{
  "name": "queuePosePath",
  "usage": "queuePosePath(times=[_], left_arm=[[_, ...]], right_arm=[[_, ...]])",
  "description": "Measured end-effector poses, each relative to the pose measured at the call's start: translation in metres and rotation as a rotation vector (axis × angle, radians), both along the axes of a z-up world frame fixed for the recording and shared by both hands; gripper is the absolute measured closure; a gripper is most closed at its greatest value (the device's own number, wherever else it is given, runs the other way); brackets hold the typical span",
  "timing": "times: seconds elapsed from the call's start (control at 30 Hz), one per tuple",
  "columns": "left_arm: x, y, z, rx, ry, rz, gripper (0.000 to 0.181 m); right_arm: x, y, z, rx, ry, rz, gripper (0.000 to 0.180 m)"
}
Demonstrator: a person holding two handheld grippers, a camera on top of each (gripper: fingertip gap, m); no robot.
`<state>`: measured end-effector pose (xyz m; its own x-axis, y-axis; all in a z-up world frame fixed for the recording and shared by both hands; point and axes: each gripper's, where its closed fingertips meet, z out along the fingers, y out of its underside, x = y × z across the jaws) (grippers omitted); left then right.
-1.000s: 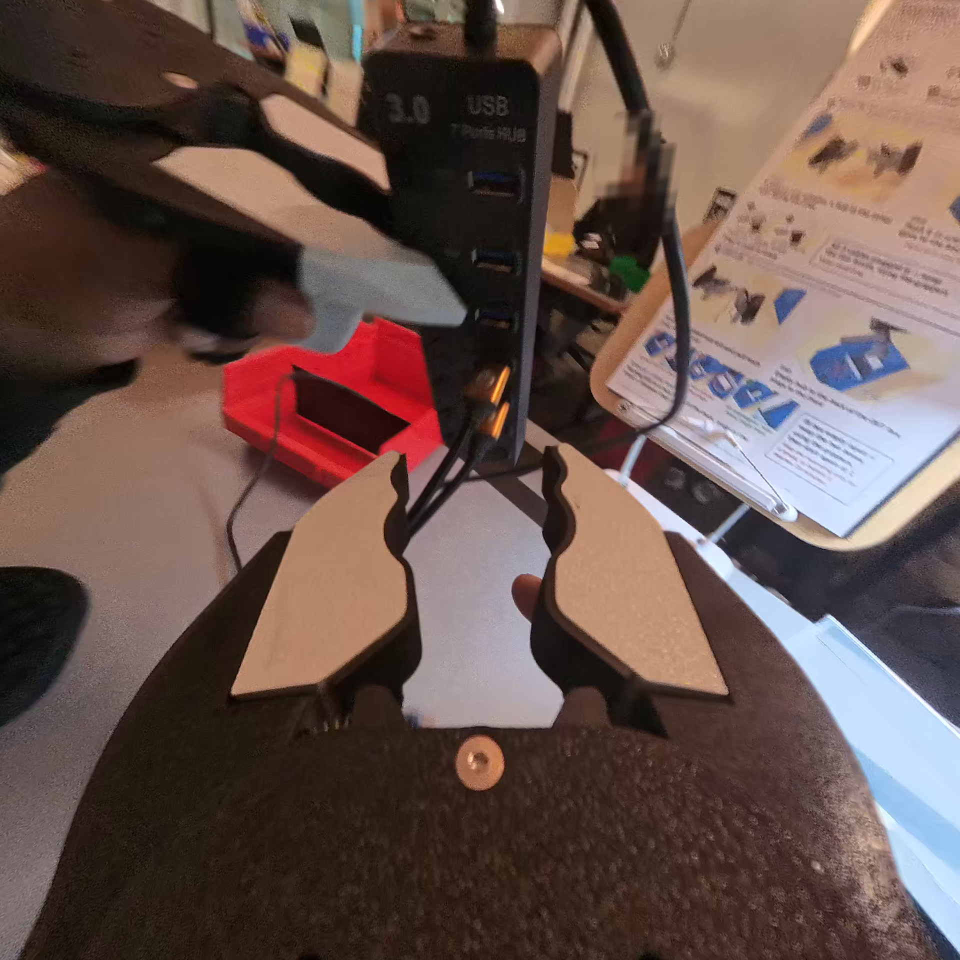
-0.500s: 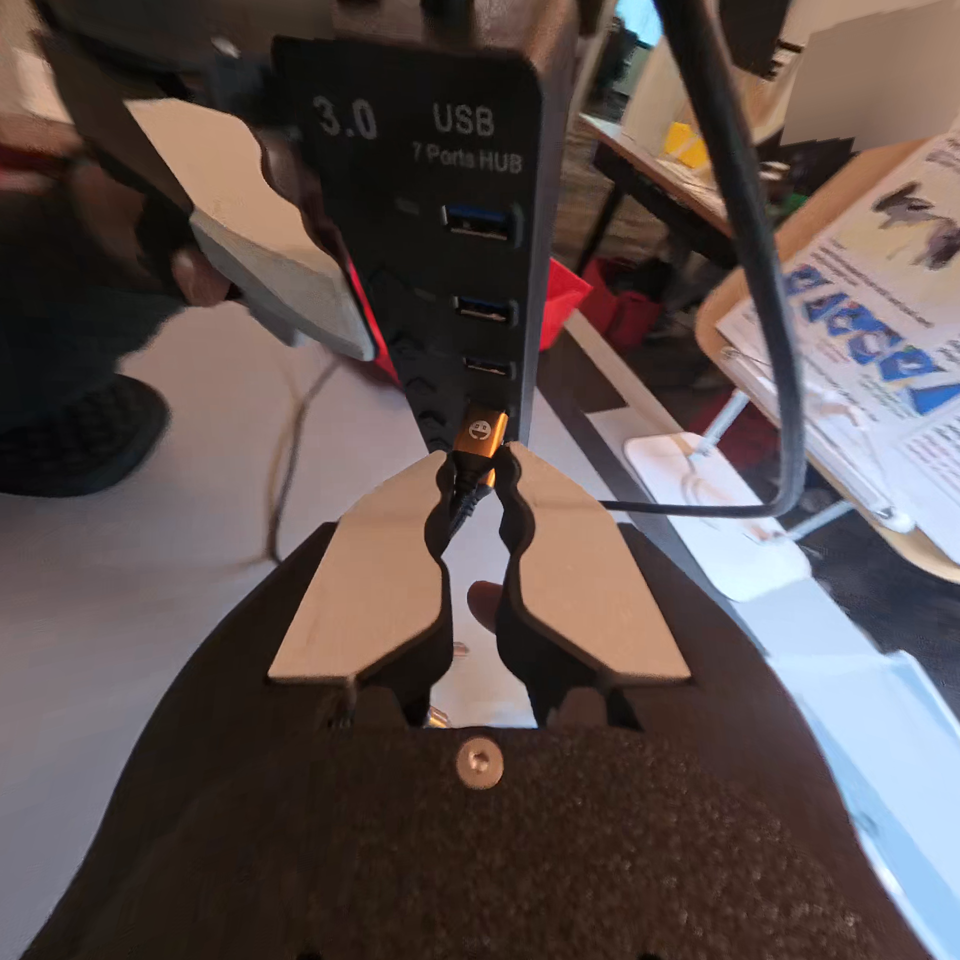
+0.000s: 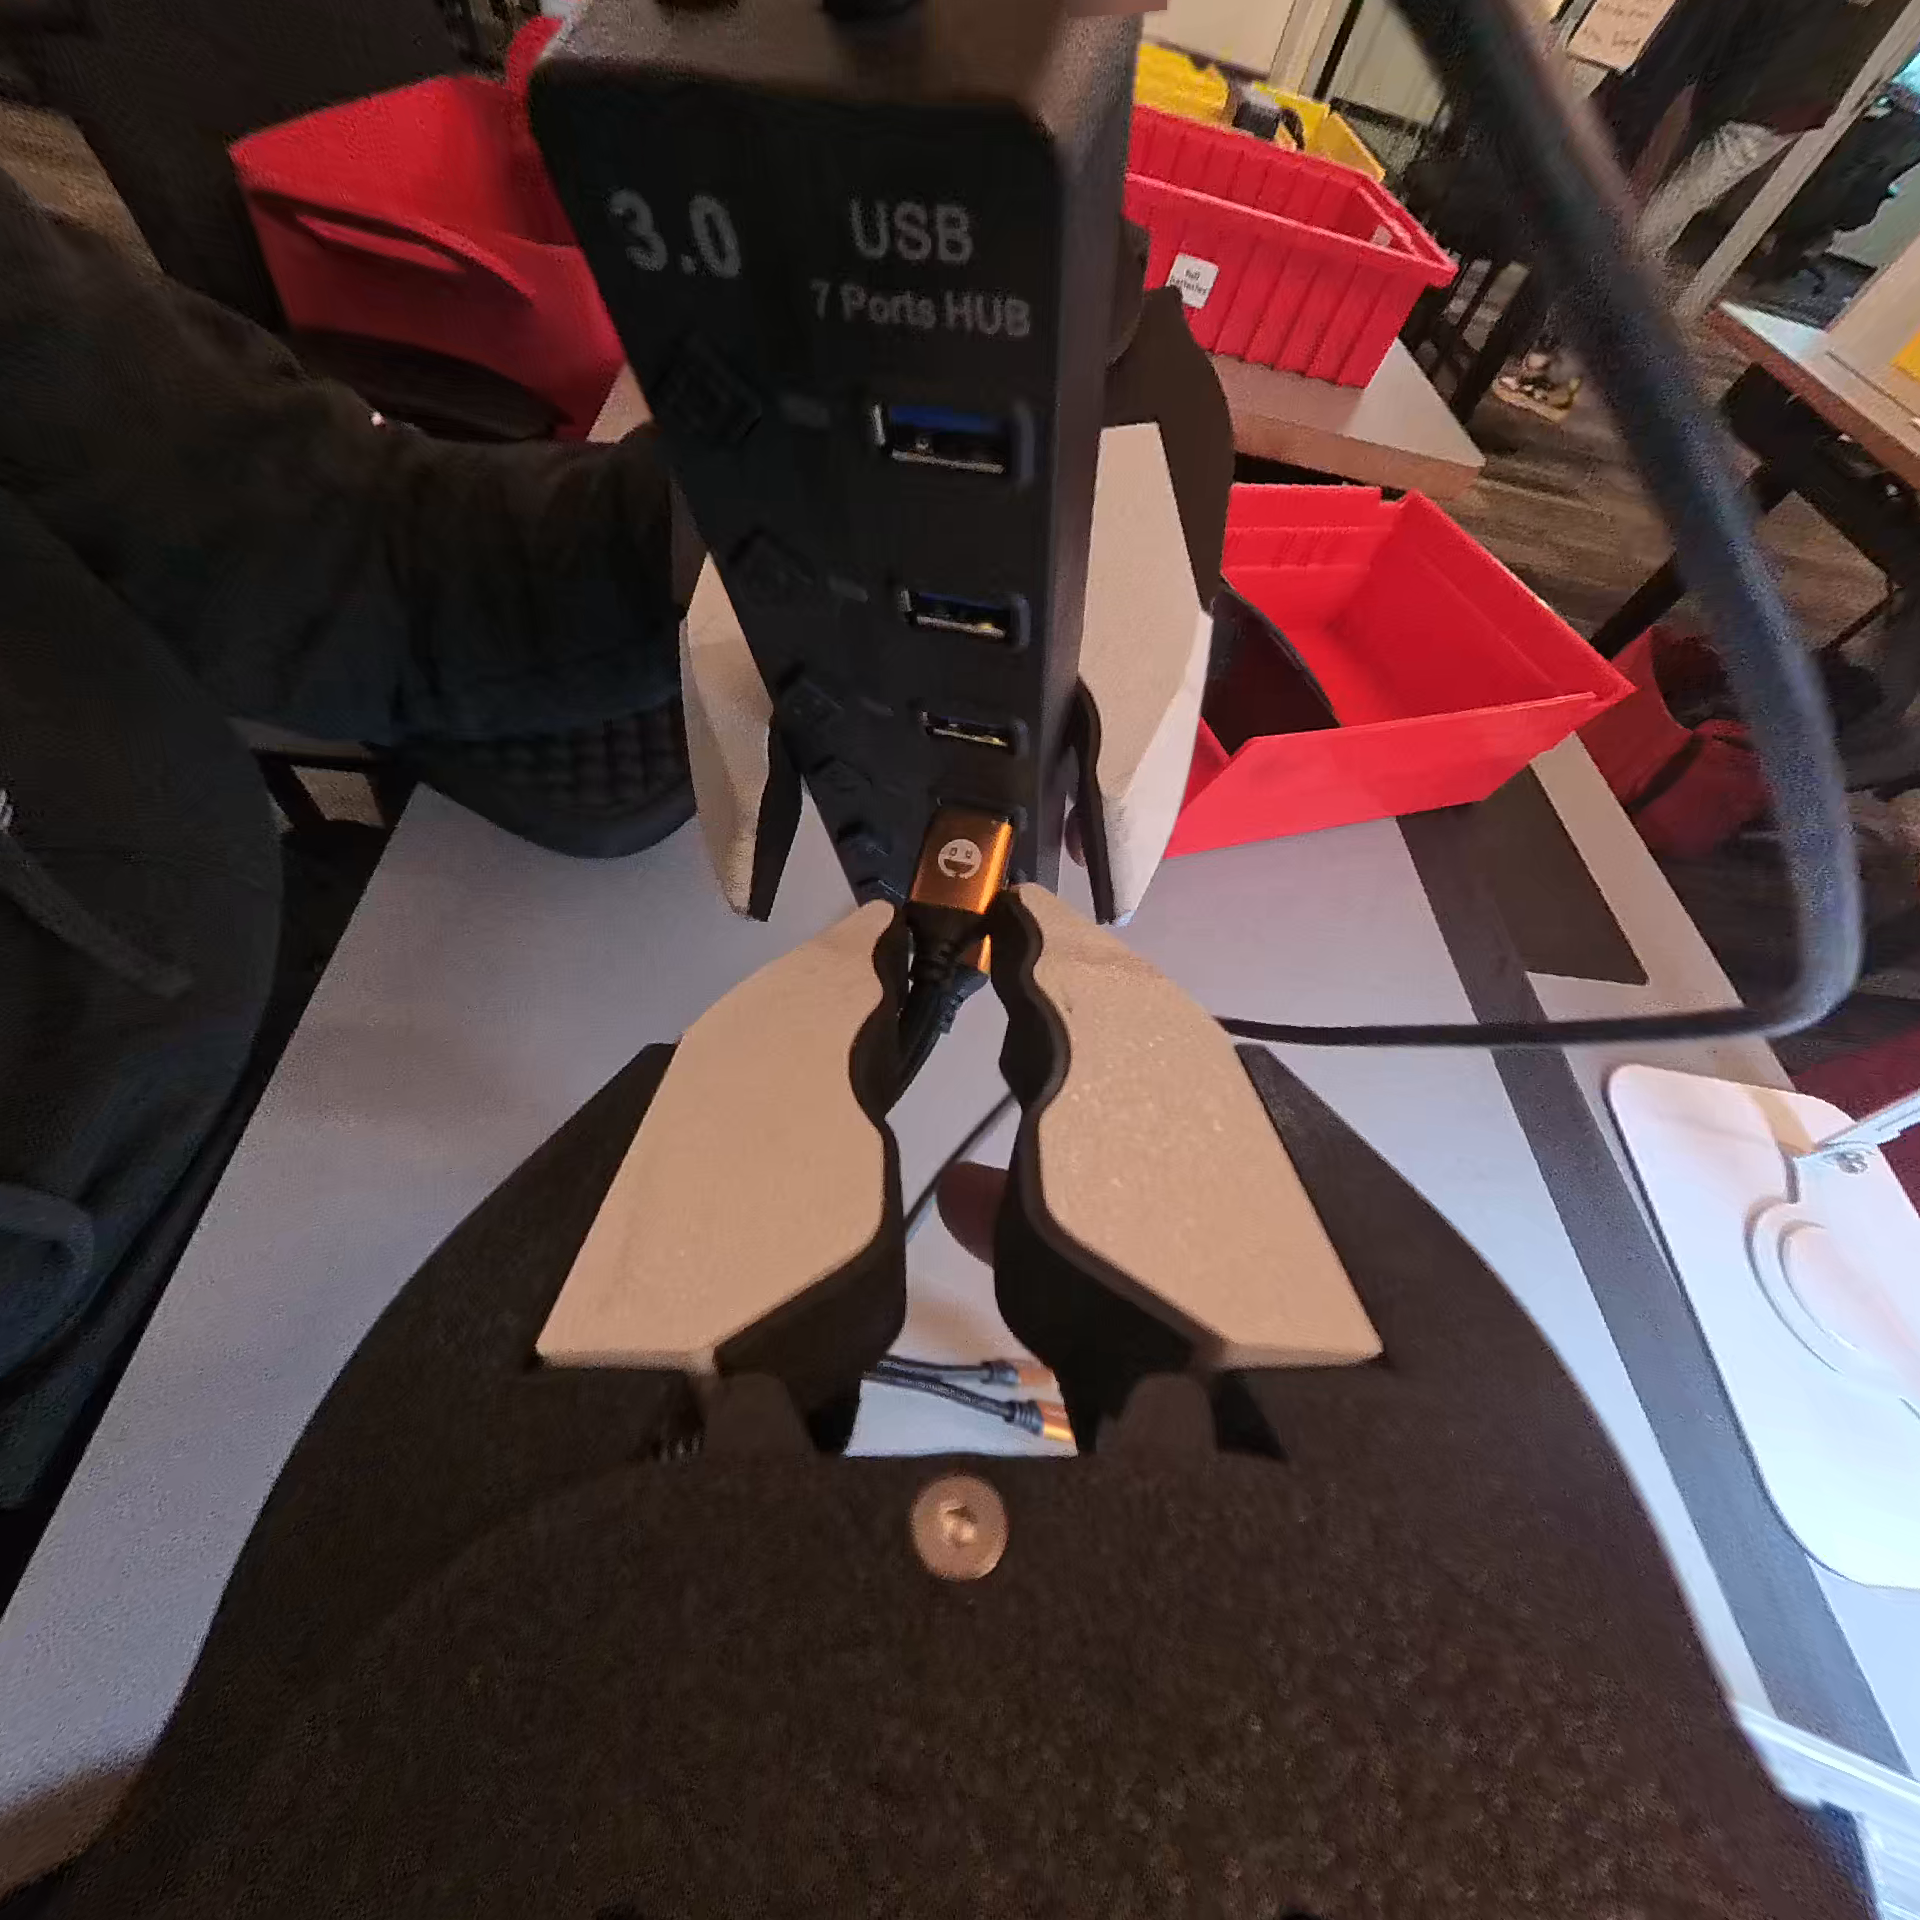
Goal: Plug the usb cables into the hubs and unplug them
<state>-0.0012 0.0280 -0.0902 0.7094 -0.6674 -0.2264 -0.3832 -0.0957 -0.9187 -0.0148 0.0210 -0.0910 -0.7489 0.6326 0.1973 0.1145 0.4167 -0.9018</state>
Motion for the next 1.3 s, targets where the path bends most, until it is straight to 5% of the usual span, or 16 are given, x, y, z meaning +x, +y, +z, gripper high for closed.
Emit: queuePosePath(times=[0.33,0.73,1.03,1.3], left_arm=[[-0.014,0.005,0.015,0.076,-0.075,0.055,0.120],[-0.001,0.013,0.002,0.100,0.113,0.104,0.121],[0.011,0.006,-0.016,0.078,0.308,0.077,0.112],[0.004,0.006,0.005,0.213,0.296,0.101,0.122]], right_arm=[[-0.004,0.019,0.023,-0.010,0.109,-0.135,0.164],[-0.015,0.007,-0.006,0.153,0.046,-0.163,0.163],[-0.004,0.004,-0.020,0.487,0.093,-0.171,0.163],[-0.006,0.010,-0.003,0.434,0.145,-0.219,0.163]])
